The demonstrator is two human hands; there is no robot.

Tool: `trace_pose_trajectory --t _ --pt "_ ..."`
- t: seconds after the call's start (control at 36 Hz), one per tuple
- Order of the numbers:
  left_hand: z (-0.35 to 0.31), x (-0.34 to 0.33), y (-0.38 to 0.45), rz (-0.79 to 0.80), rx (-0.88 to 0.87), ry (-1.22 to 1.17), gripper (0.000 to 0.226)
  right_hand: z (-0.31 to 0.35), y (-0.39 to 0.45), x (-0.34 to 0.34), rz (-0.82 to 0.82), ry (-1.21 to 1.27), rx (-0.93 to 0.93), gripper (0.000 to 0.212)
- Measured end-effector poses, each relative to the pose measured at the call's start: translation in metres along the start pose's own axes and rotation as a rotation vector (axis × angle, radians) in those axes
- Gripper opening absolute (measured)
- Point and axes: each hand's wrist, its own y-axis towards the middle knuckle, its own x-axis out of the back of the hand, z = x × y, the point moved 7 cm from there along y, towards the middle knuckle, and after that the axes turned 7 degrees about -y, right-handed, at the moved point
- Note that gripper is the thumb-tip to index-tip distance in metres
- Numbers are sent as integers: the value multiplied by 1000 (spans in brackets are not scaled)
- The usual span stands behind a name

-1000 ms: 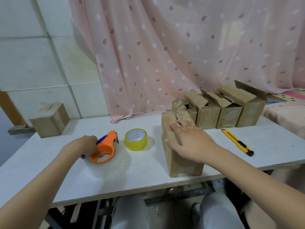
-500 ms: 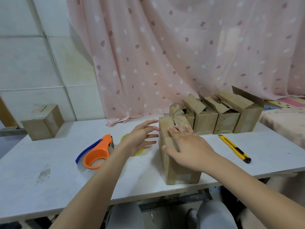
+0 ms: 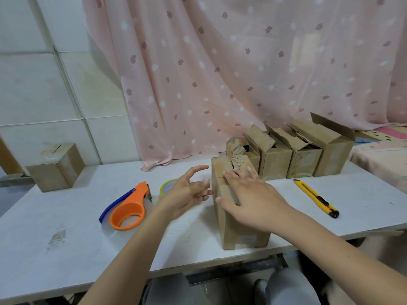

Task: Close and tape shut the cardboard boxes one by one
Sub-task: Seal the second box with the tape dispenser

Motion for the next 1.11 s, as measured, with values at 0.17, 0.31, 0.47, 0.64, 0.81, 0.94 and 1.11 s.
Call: trace_pose_trajectory --t 0.17,0.31,0.47,0.64,0.81,0.94,1.11 --pt "7 0 -1 -152 -99 65 37 -2 3 -1 -32 33 20 72" --pt "17 -10 0 -189 -122 -6 34 -8 16 -11 -99 13 57 78" --pt "37 -14 -5 -308 -71 -131 25 -8 19 -15 -93 -8 60 81" --pt "48 -12 -12 -410 -22 -71 31 -9 21 -15 -100 20 65 82" --pt "21 -9 -19 -526 -53 266 38 -16 23 -5 -77 267 35 70" --pt "-22 -14 -18 -576 -48 382 12 -52 23 29 -287 572 -159 55" --pt "-36 -44 -11 -320 316 542 60 -95 41 -2 -29 777 -464 39"
